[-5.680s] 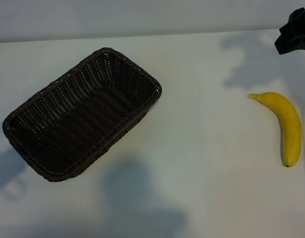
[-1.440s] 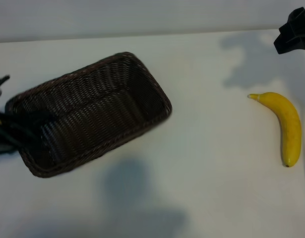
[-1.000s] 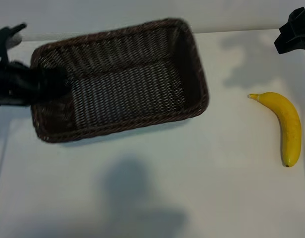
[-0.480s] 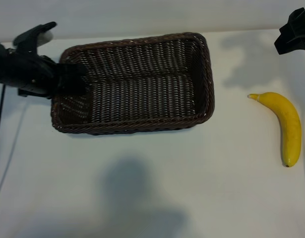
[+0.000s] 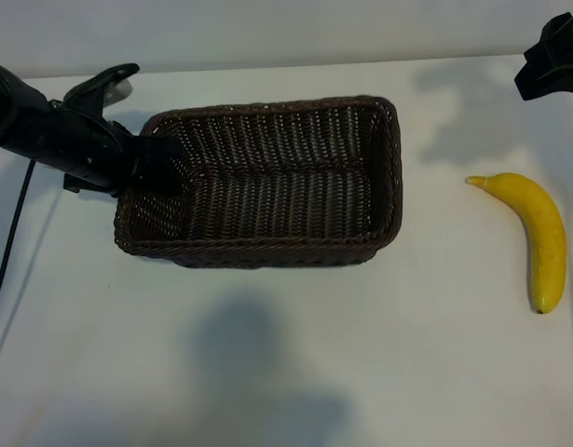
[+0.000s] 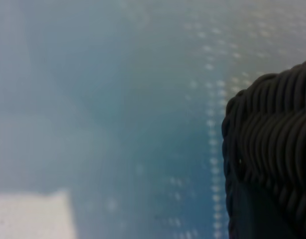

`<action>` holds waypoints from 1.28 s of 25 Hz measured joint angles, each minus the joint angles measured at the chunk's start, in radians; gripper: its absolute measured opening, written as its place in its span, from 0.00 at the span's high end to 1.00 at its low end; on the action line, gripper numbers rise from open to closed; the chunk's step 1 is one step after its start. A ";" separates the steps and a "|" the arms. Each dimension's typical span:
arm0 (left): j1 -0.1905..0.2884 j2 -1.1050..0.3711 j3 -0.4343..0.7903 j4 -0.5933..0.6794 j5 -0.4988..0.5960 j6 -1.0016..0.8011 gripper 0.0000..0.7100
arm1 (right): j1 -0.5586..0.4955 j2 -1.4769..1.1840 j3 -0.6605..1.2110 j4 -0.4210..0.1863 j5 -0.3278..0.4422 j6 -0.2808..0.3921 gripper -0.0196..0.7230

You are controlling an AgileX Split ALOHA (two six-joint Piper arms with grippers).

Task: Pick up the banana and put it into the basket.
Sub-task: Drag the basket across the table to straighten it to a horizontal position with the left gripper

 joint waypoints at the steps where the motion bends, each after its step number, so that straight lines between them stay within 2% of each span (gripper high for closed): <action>1: -0.002 0.001 0.000 0.009 -0.004 -0.001 0.79 | 0.000 0.000 0.000 0.000 0.000 0.000 0.30; 7: -0.041 0.002 0.000 0.098 -0.044 -0.053 0.79 | 0.000 0.000 0.000 0.000 -0.002 0.000 0.30; 19: -0.041 0.013 0.000 0.101 -0.055 -0.064 0.77 | 0.000 0.000 0.000 0.000 -0.002 0.000 0.30; 20: -0.041 0.013 0.000 0.096 -0.054 -0.065 0.73 | 0.000 0.000 0.000 0.000 -0.002 0.000 0.30; 22: -0.041 0.013 -0.001 0.083 -0.048 -0.069 0.58 | 0.000 0.000 0.000 0.000 -0.002 0.000 0.30; 24: -0.041 0.013 -0.001 0.081 -0.046 -0.070 0.36 | 0.000 0.000 0.000 0.000 -0.002 0.000 0.30; 26: -0.041 0.014 -0.001 0.082 -0.046 -0.073 0.20 | 0.000 0.000 0.000 0.000 -0.002 0.000 0.30; 28: -0.041 0.014 -0.002 0.082 -0.043 -0.077 0.13 | 0.000 0.000 0.000 0.000 -0.002 0.000 0.30; 32: -0.041 0.012 -0.030 0.081 -0.008 -0.080 0.13 | 0.000 0.000 0.000 0.000 -0.001 -0.001 0.30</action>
